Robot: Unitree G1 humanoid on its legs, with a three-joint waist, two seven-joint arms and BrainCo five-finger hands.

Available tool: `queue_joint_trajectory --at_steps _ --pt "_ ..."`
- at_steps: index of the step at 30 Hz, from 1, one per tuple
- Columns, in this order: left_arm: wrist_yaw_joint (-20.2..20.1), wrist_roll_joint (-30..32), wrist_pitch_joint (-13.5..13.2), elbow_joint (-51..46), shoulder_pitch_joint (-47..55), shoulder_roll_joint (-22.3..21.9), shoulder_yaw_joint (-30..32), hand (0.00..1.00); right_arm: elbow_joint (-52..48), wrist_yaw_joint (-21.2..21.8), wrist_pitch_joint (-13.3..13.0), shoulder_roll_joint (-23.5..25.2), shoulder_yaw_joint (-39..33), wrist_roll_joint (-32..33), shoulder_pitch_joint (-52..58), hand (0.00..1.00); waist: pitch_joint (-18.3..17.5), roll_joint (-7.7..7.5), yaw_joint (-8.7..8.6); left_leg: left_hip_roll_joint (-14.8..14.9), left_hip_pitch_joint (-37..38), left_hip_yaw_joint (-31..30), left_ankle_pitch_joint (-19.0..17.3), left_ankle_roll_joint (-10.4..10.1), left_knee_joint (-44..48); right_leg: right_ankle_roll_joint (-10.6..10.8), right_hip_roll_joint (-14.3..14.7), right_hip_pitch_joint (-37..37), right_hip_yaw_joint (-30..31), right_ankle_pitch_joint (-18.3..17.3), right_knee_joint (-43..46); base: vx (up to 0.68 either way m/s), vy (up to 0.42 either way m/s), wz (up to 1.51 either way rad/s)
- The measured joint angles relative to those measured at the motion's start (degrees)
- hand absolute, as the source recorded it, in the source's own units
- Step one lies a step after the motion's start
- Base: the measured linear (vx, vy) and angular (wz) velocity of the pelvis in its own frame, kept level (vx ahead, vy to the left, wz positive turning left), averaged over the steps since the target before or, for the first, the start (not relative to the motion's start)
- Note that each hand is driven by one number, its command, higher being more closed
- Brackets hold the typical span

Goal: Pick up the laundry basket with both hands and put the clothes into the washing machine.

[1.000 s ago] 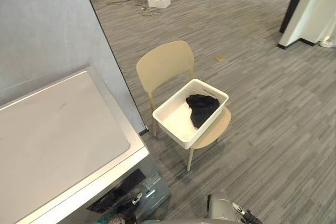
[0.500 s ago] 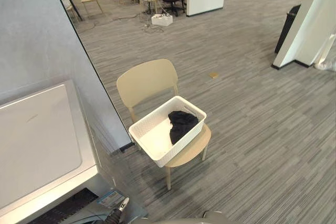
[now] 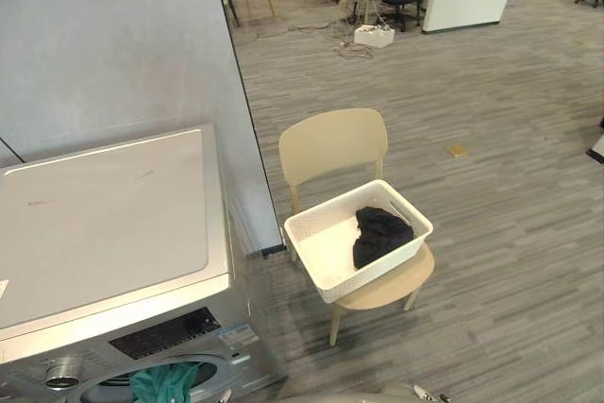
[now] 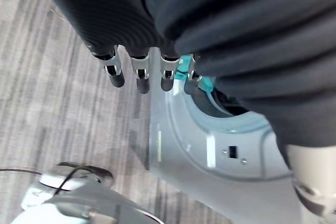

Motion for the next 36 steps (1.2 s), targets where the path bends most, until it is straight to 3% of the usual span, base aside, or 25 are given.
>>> queue_joint_trajectory --at_steps 2,4,6,7,8,9,10,11,12,15,16,17,20,22,23,25,26,27,28,29,30,31,33,34,36 --pt "0.0 -0.4 -0.1 -1.8 -2.3 0.5 -1.0 0.0 1.0 0.0 0.0 0.5 0.2 0.0 0.6 0.0 -0.3 -1.17 0.06 0.7 1.0 -2.9 -0.5 -0.5 1.7 0.1 1.1 -3.1 1.1 -1.3 6.7 0.26 -0.185 0.86" --pt "0.1 -0.8 -0.3 -1.9 -5.9 -0.5 -1.3 0.0 1.6 0.0 0.3 0.6 -1.1 0.0 0.7 0.0 -0.5 -0.74 0.09 2.3 0.6 -6.8 -0.6 -1.5 2.2 -1.6 1.0 -4.9 2.5 -2.7 4.8 0.26 -0.233 1.03" --pt "3.2 -2.9 0.0 -1.8 -7.5 -1.7 -0.2 0.0 2.0 -0.3 0.3 0.7 -2.8 0.0 1.1 0.0 0.2 0.58 0.11 5.1 0.5 -9.9 -0.7 -3.2 3.1 -2.5 1.0 -3.8 7.2 -3.3 -4.3 0.35 -0.348 0.94" --pt "3.4 -3.2 -0.2 -1.8 -6.8 -0.6 -0.2 0.0 2.3 -0.6 0.4 0.7 -2.5 0.0 1.5 0.0 0.3 0.55 0.31 6.4 1.6 -10.7 -1.1 -4.6 3.1 -2.4 0.9 0.3 10.9 -1.7 -15.6 0.29 -0.356 0.78" --pt "3.5 -3.3 -0.2 -1.9 -6.3 0.2 -0.2 0.0 2.6 -1.0 0.5 0.9 -2.5 0.0 1.9 0.0 0.0 -0.04 0.25 6.8 2.1 -11.2 -1.7 -5.6 3.1 -2.6 0.4 2.9 13.2 2.4 -22.0 0.31 -0.499 0.82" --pt "3.2 -3.2 -0.2 -1.9 -5.9 0.4 0.0 0.0 3.4 -1.1 0.7 1.0 -2.7 0.2 2.3 0.0 -0.4 0.12 0.13 8.7 2.2 -13.0 -3.0 -7.8 3.1 3.2 1.6 7.9 16.3 -1.8 -26.7 0.25 -0.505 0.6" --pt "2.1 -2.9 -0.5 -1.9 -5.8 -1.6 0.0 0.0 3.8 -1.1 0.9 -0.4 -3.2 0.2 2.1 0.0 -0.9 2.49 1.18 11.5 2.1 -13.5 -3.0 -8.0 2.9 3.0 4.1 9.3 17.6 -3.4 -29.2 0.2 -0.505 0.45" --pt "1.5 -2.7 -0.5 -1.9 -5.8 -2.2 0.1 0.0 3.7 -1.1 0.8 -0.8 -3.2 0.2 1.8 0.0 -0.9 3.22 1.21 12.9 2.2 -13.8 -2.5 -8.8 2.8 3.8 4.9 9.8 17.5 -4.1 -29.7 0.08 -0.382 0.22" --pt "0.9 -2.1 -0.5 -1.9 -5.8 -3.9 0.5 0.0 3.7 -1.1 0.9 -0.8 -2.7 0.4 1.1 0.0 -0.7 2.91 0.94 13.9 2.2 -14.1 -1.2 -11.0 2.7 6.9 4.5 11.1 15.9 -6.7 -30.6 0.02 -0.327 0.34" --pt "-0.7 -0.5 -0.8 -1.0 -6.3 -5.7 1.5 0.0 5.5 -1.0 1.9 -1.2 -3.9 0.6 0.4 0.0 -1.3 3.25 -0.1 16.9 2.1 -16.0 2.0 -14.7 0.6 4.6 5.6 12.6 9.2 -10.8 -31.5 -0.05 -0.385 0.66" --pt "-1.1 -0.5 -0.9 -0.5 -6.3 -5.6 1.5 0.0 6.6 -1.0 2.1 -1.3 -4.2 0.6 0.0 0.0 -1.5 3.01 0.32 17.5 2.0 -16.1 3.7 -14.8 0.0 3.9 5.9 12.9 8.0 -11.3 -31.5 -0.1 -0.318 0.8" --pt "-1.1 -0.5 -0.8 0.1 -5.6 -5.1 1.6 0.0 8.1 -1.0 2.2 -1.8 -4.2 0.5 -1.3 0.0 -1.5 3.18 0.39 18.6 1.2 -16.6 6.1 -15.5 -0.3 3.1 6.5 13.6 6.2 -10.9 -32.7 -0.09 -0.222 0.51" --pt "-1.0 -0.6 -0.8 0.5 -4.5 -4.4 2.7 0.0 8.6 -1.0 2.2 -2.9 -3.6 -0.2 -2.7 0.0 -1.8 3.79 0.23 20.5 -1.8 -17.0 7.9 -16.8 1.1 1.7 8.3 13.5 3.5 -10.0 -34.2 -0.1 -0.139 0.38" --pt "-0.9 -0.9 -0.8 0.9 -4.4 -3.9 4.2 0.0 8.0 -1.1 2.1 -3.1 -2.3 -0.1 -3.4 0.0 -1.7 3.52 0.19 21.3 -4.5 -15.6 9.1 -16.3 3.0 0.4 8.2 13.5 1.6 -9.2 -35.2 -0.17 -0.105 0.53" --pt "-0.6 -1.4 -0.8 1.7 -5.0 -3.2 4.2 0.0 3.7 -1.3 1.9 -2.8 -1.0 -0.1 -3.0 0.0 -1.7 2.52 0.19 21.2 -6.8 -9.7 11.4 -12.9 4.1 -0.7 7.8 13.6 0.0 -8.6 -36.4 -0.18 -0.066 0.51" --pt "-0.5 -1.3 -0.8 1.9 -5.3 -2.9 4.2 0.0 -2.8 -1.4 1.8 -2.5 0.3 0.0 -2.0 0.0 -1.4 2.32 0.08 21.3 -7.4 -5.4 12.4 -11.4 3.9 -1.1 7.7 13.6 -0.3 -8.3 -36.9 -0.15 -0.045 0.45" --pt "-0.1 -1.1 -0.7 2.4 -6.0 -2.9 4.1 0.0 -11.6 -1.5 1.5 -2.5 1.6 0.0 0.2 0.0 -1.1 2.45 -0.26 20.9 -8.6 -2.8 11.2 -10.3 5.8 -1.9 6.9 13.6 -1.3 -7.7 -36.9 -0.17 0.071 0.4" --pt "0.1 -1.1 -0.8 2.3 -6.1 -3.0 3.9 0.0 -20.6 -1.6 0.9 -2.5 2.7 -0.1 2.9 0.0 -1.0 2.56 -0.08 18.8 -10.1 -2.4 5.8 -10.1 13.0 -1.8 5.2 13.7 -1.7 -7.4 -36.8 -0.19 0.117 0.24" --pt "0.4 -1.0 -0.9 2.3 -5.9 -3.0 3.4 0.0 -26.9 -1.9 0.6 -3.0 3.1 -0.1 4.1 0.0 -0.9 3.59 0.18 17.7 -10.1 -1.5 1.6 -9.8 15.0 -1.1 5.6 13.9 -1.8 -7.1 -37.0 -0.14 0.173 0.05" --pt "0.5 -1.0 -0.8 2.4 -5.5 -3.1 3.2 0.0 -31.1 -2.1 0.2 -3.5 3.2 -0.1 4.6 0.0 -0.7 5.59 -0.07 18.1 -10.1 -1.4 -1.7 -10.4 13.4 -0.5 6.6 14.4 -2.0 -6.7 -37.3 -0.09 0.107 0.09" --pt "0.7 -1.1 -0.8 3.2 -5.0 -2.1 3.4 0.0 -36.8 -2.3 -0.1 -2.0 3.5 -0.1 5.0 0.0 -0.9 4.38 -0.99 17.4 -10.0 -0.4 -1.9 -11.0 12.0 0.8 5.9 13.3 -1.1 -6.9 -33.9 -0.07 0.046 0.22" --pt "1.3 -1.0 -0.8 3.2 -4.5 -0.5 3.5 0.0 -41.2 -2.3 -0.2 -0.5 3.7 -0.1 5.4 0.0 -1.2 1.34 -1.26 14.4 -7.8 0.3 -0.7 -10.3 6.8 0.5 4.9 13.0 -0.6 -7.2 -34.0 -0.02 -0.021 0.22" --pt "1.5 -0.2 -0.5 4.0 -4.1 0.2 3.4 0.0 -47.6 -2.4 -1.1 0.6 3.0 -0.1 6.3 0.0 -2.1 0.2 -1.86 11.8 -5.7 0.0 1.5 -10.0 0.6 0.0 3.2 13.7 0.2 -6.3 -38.4 -0.01 0.019 0.27" --pt "1.5 0.7 -0.5 4.0 -3.4 -1.0 3.5 0.0 -52.6 -2.5 -2.0 0.2 1.8 -0.1 6.0 0.0 -2.0 2.82 -1.77 12.0 -6.6 -0.8 3.7 -10.1 -2.1 0.3 4.2 14.0 0.0 -5.3 -41.3 -0.05 0.074 0.19" --pt "1.7 1.5 -0.3 4.1 -2.4 -1.9 3.5 0.0 -58.2 -2.6 -2.3 0.7 1.2 -0.2 6.4 0.0 -2.3 4.32 -2.47 12.0 -6.2 -2.1 4.8 -9.6 -6.1 1.1 4.0 15.9 -0.7 -3.6 -46.6 -0.03 0.085 0.3"
